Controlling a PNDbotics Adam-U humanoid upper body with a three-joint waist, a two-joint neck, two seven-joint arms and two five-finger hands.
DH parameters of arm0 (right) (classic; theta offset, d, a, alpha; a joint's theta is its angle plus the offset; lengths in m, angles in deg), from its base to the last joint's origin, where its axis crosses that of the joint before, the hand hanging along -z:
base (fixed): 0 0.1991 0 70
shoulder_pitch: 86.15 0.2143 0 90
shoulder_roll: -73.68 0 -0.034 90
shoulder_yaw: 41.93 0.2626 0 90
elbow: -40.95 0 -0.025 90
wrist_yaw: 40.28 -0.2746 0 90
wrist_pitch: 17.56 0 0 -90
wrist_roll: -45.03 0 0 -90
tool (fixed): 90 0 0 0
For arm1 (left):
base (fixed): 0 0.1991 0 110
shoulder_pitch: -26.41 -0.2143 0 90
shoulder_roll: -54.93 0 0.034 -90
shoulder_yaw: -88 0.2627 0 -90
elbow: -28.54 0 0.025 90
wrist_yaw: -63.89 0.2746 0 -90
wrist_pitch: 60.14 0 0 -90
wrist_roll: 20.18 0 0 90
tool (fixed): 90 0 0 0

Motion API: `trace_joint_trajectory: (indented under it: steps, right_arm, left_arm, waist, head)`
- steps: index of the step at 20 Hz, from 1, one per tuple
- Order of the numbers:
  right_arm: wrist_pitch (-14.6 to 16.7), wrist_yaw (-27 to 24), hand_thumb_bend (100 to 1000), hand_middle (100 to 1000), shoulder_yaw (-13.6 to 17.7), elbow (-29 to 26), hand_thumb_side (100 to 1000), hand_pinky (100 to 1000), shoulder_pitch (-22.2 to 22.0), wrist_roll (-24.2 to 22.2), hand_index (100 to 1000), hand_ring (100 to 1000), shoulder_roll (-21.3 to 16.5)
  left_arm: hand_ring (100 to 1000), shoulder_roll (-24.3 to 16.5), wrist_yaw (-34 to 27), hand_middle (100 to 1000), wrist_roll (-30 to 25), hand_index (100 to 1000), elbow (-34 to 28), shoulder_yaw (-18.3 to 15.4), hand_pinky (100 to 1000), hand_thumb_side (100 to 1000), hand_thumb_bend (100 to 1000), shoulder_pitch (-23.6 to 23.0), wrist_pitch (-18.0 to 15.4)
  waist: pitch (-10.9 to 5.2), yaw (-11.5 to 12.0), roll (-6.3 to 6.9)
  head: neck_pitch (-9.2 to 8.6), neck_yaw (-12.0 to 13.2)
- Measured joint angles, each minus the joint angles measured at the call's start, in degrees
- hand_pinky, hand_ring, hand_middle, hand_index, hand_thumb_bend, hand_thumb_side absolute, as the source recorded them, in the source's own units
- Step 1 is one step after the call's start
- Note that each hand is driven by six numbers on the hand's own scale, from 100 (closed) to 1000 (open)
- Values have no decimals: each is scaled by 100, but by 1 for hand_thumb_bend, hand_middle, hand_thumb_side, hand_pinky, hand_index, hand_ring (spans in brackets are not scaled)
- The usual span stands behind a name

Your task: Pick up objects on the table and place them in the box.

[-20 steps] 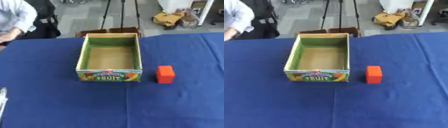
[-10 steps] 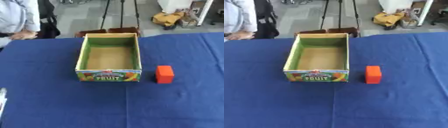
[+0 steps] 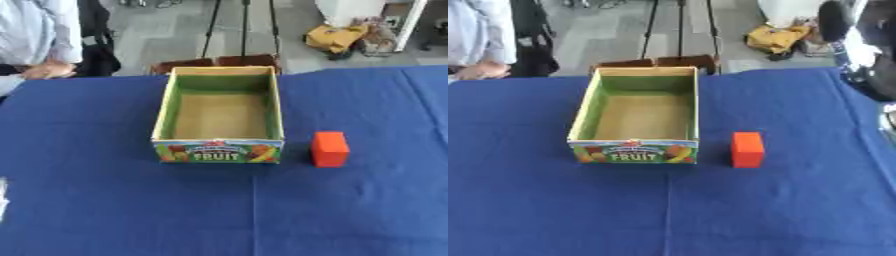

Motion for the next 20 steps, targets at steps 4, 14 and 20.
trace_joint_trajectory:
  steps: [4,14,20]
  right_arm:
    - [-661,343,521,736,-325,892,853,739,1000,-2030,878,864,120]
    - [-1008,723,710,787,-287,1737,574,774,1788,-5503,977,913,537]
    - [-915,807,657,845,-337,2317,442,797,1973,-6400,1000,959,701]
  left_arm:
    - [875,0,-15,849,-35,938,0,3,771,972,100,-1,-1]
    - [875,0,-33,849,-58,938,0,8,771,968,100,-5,15]
    - [876,0,-33,849,-65,938,0,18,770,967,100,-12,21]
  waist:
    - [0,19,-2]
    - [-34,14,-17]
    - [-37,22,-21]
  head:
    - [1,-25]
    - [1,-35]
    - [1,-36]
